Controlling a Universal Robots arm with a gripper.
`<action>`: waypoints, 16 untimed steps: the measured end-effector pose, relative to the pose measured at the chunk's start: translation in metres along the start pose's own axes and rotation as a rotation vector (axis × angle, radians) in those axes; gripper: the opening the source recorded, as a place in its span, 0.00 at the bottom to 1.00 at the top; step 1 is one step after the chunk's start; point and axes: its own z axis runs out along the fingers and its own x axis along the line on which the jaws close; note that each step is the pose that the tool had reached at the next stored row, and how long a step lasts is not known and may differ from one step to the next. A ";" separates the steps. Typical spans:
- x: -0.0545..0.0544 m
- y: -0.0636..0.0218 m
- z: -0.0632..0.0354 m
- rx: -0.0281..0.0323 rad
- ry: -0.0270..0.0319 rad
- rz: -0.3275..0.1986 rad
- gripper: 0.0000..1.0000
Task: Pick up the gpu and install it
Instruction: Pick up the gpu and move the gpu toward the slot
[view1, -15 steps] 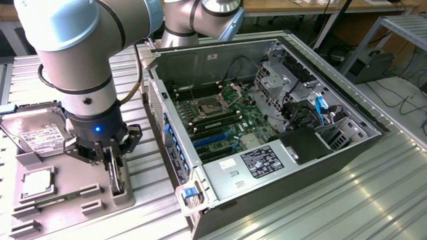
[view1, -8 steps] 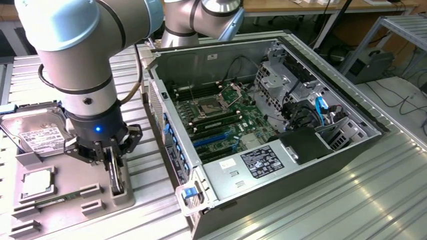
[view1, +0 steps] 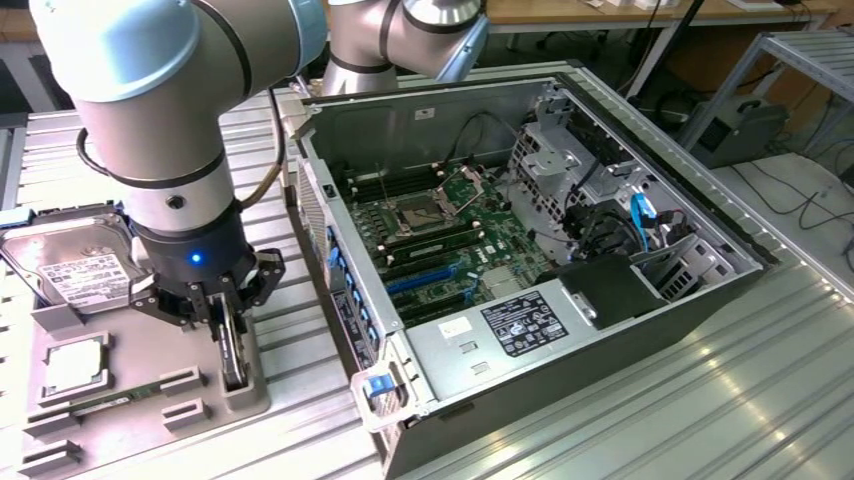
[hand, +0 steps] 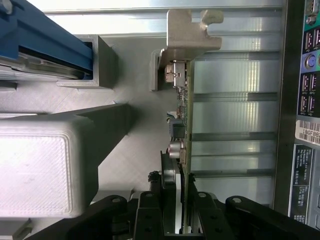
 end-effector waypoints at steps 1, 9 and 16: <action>0.000 0.0000 0.0000 0.0000 0.0000 0.000 0.28; 0.000 -0.0003 -0.0042 -0.0002 0.0003 0.000 0.28; 0.000 -0.0011 -0.0153 -0.0010 0.0001 0.000 0.28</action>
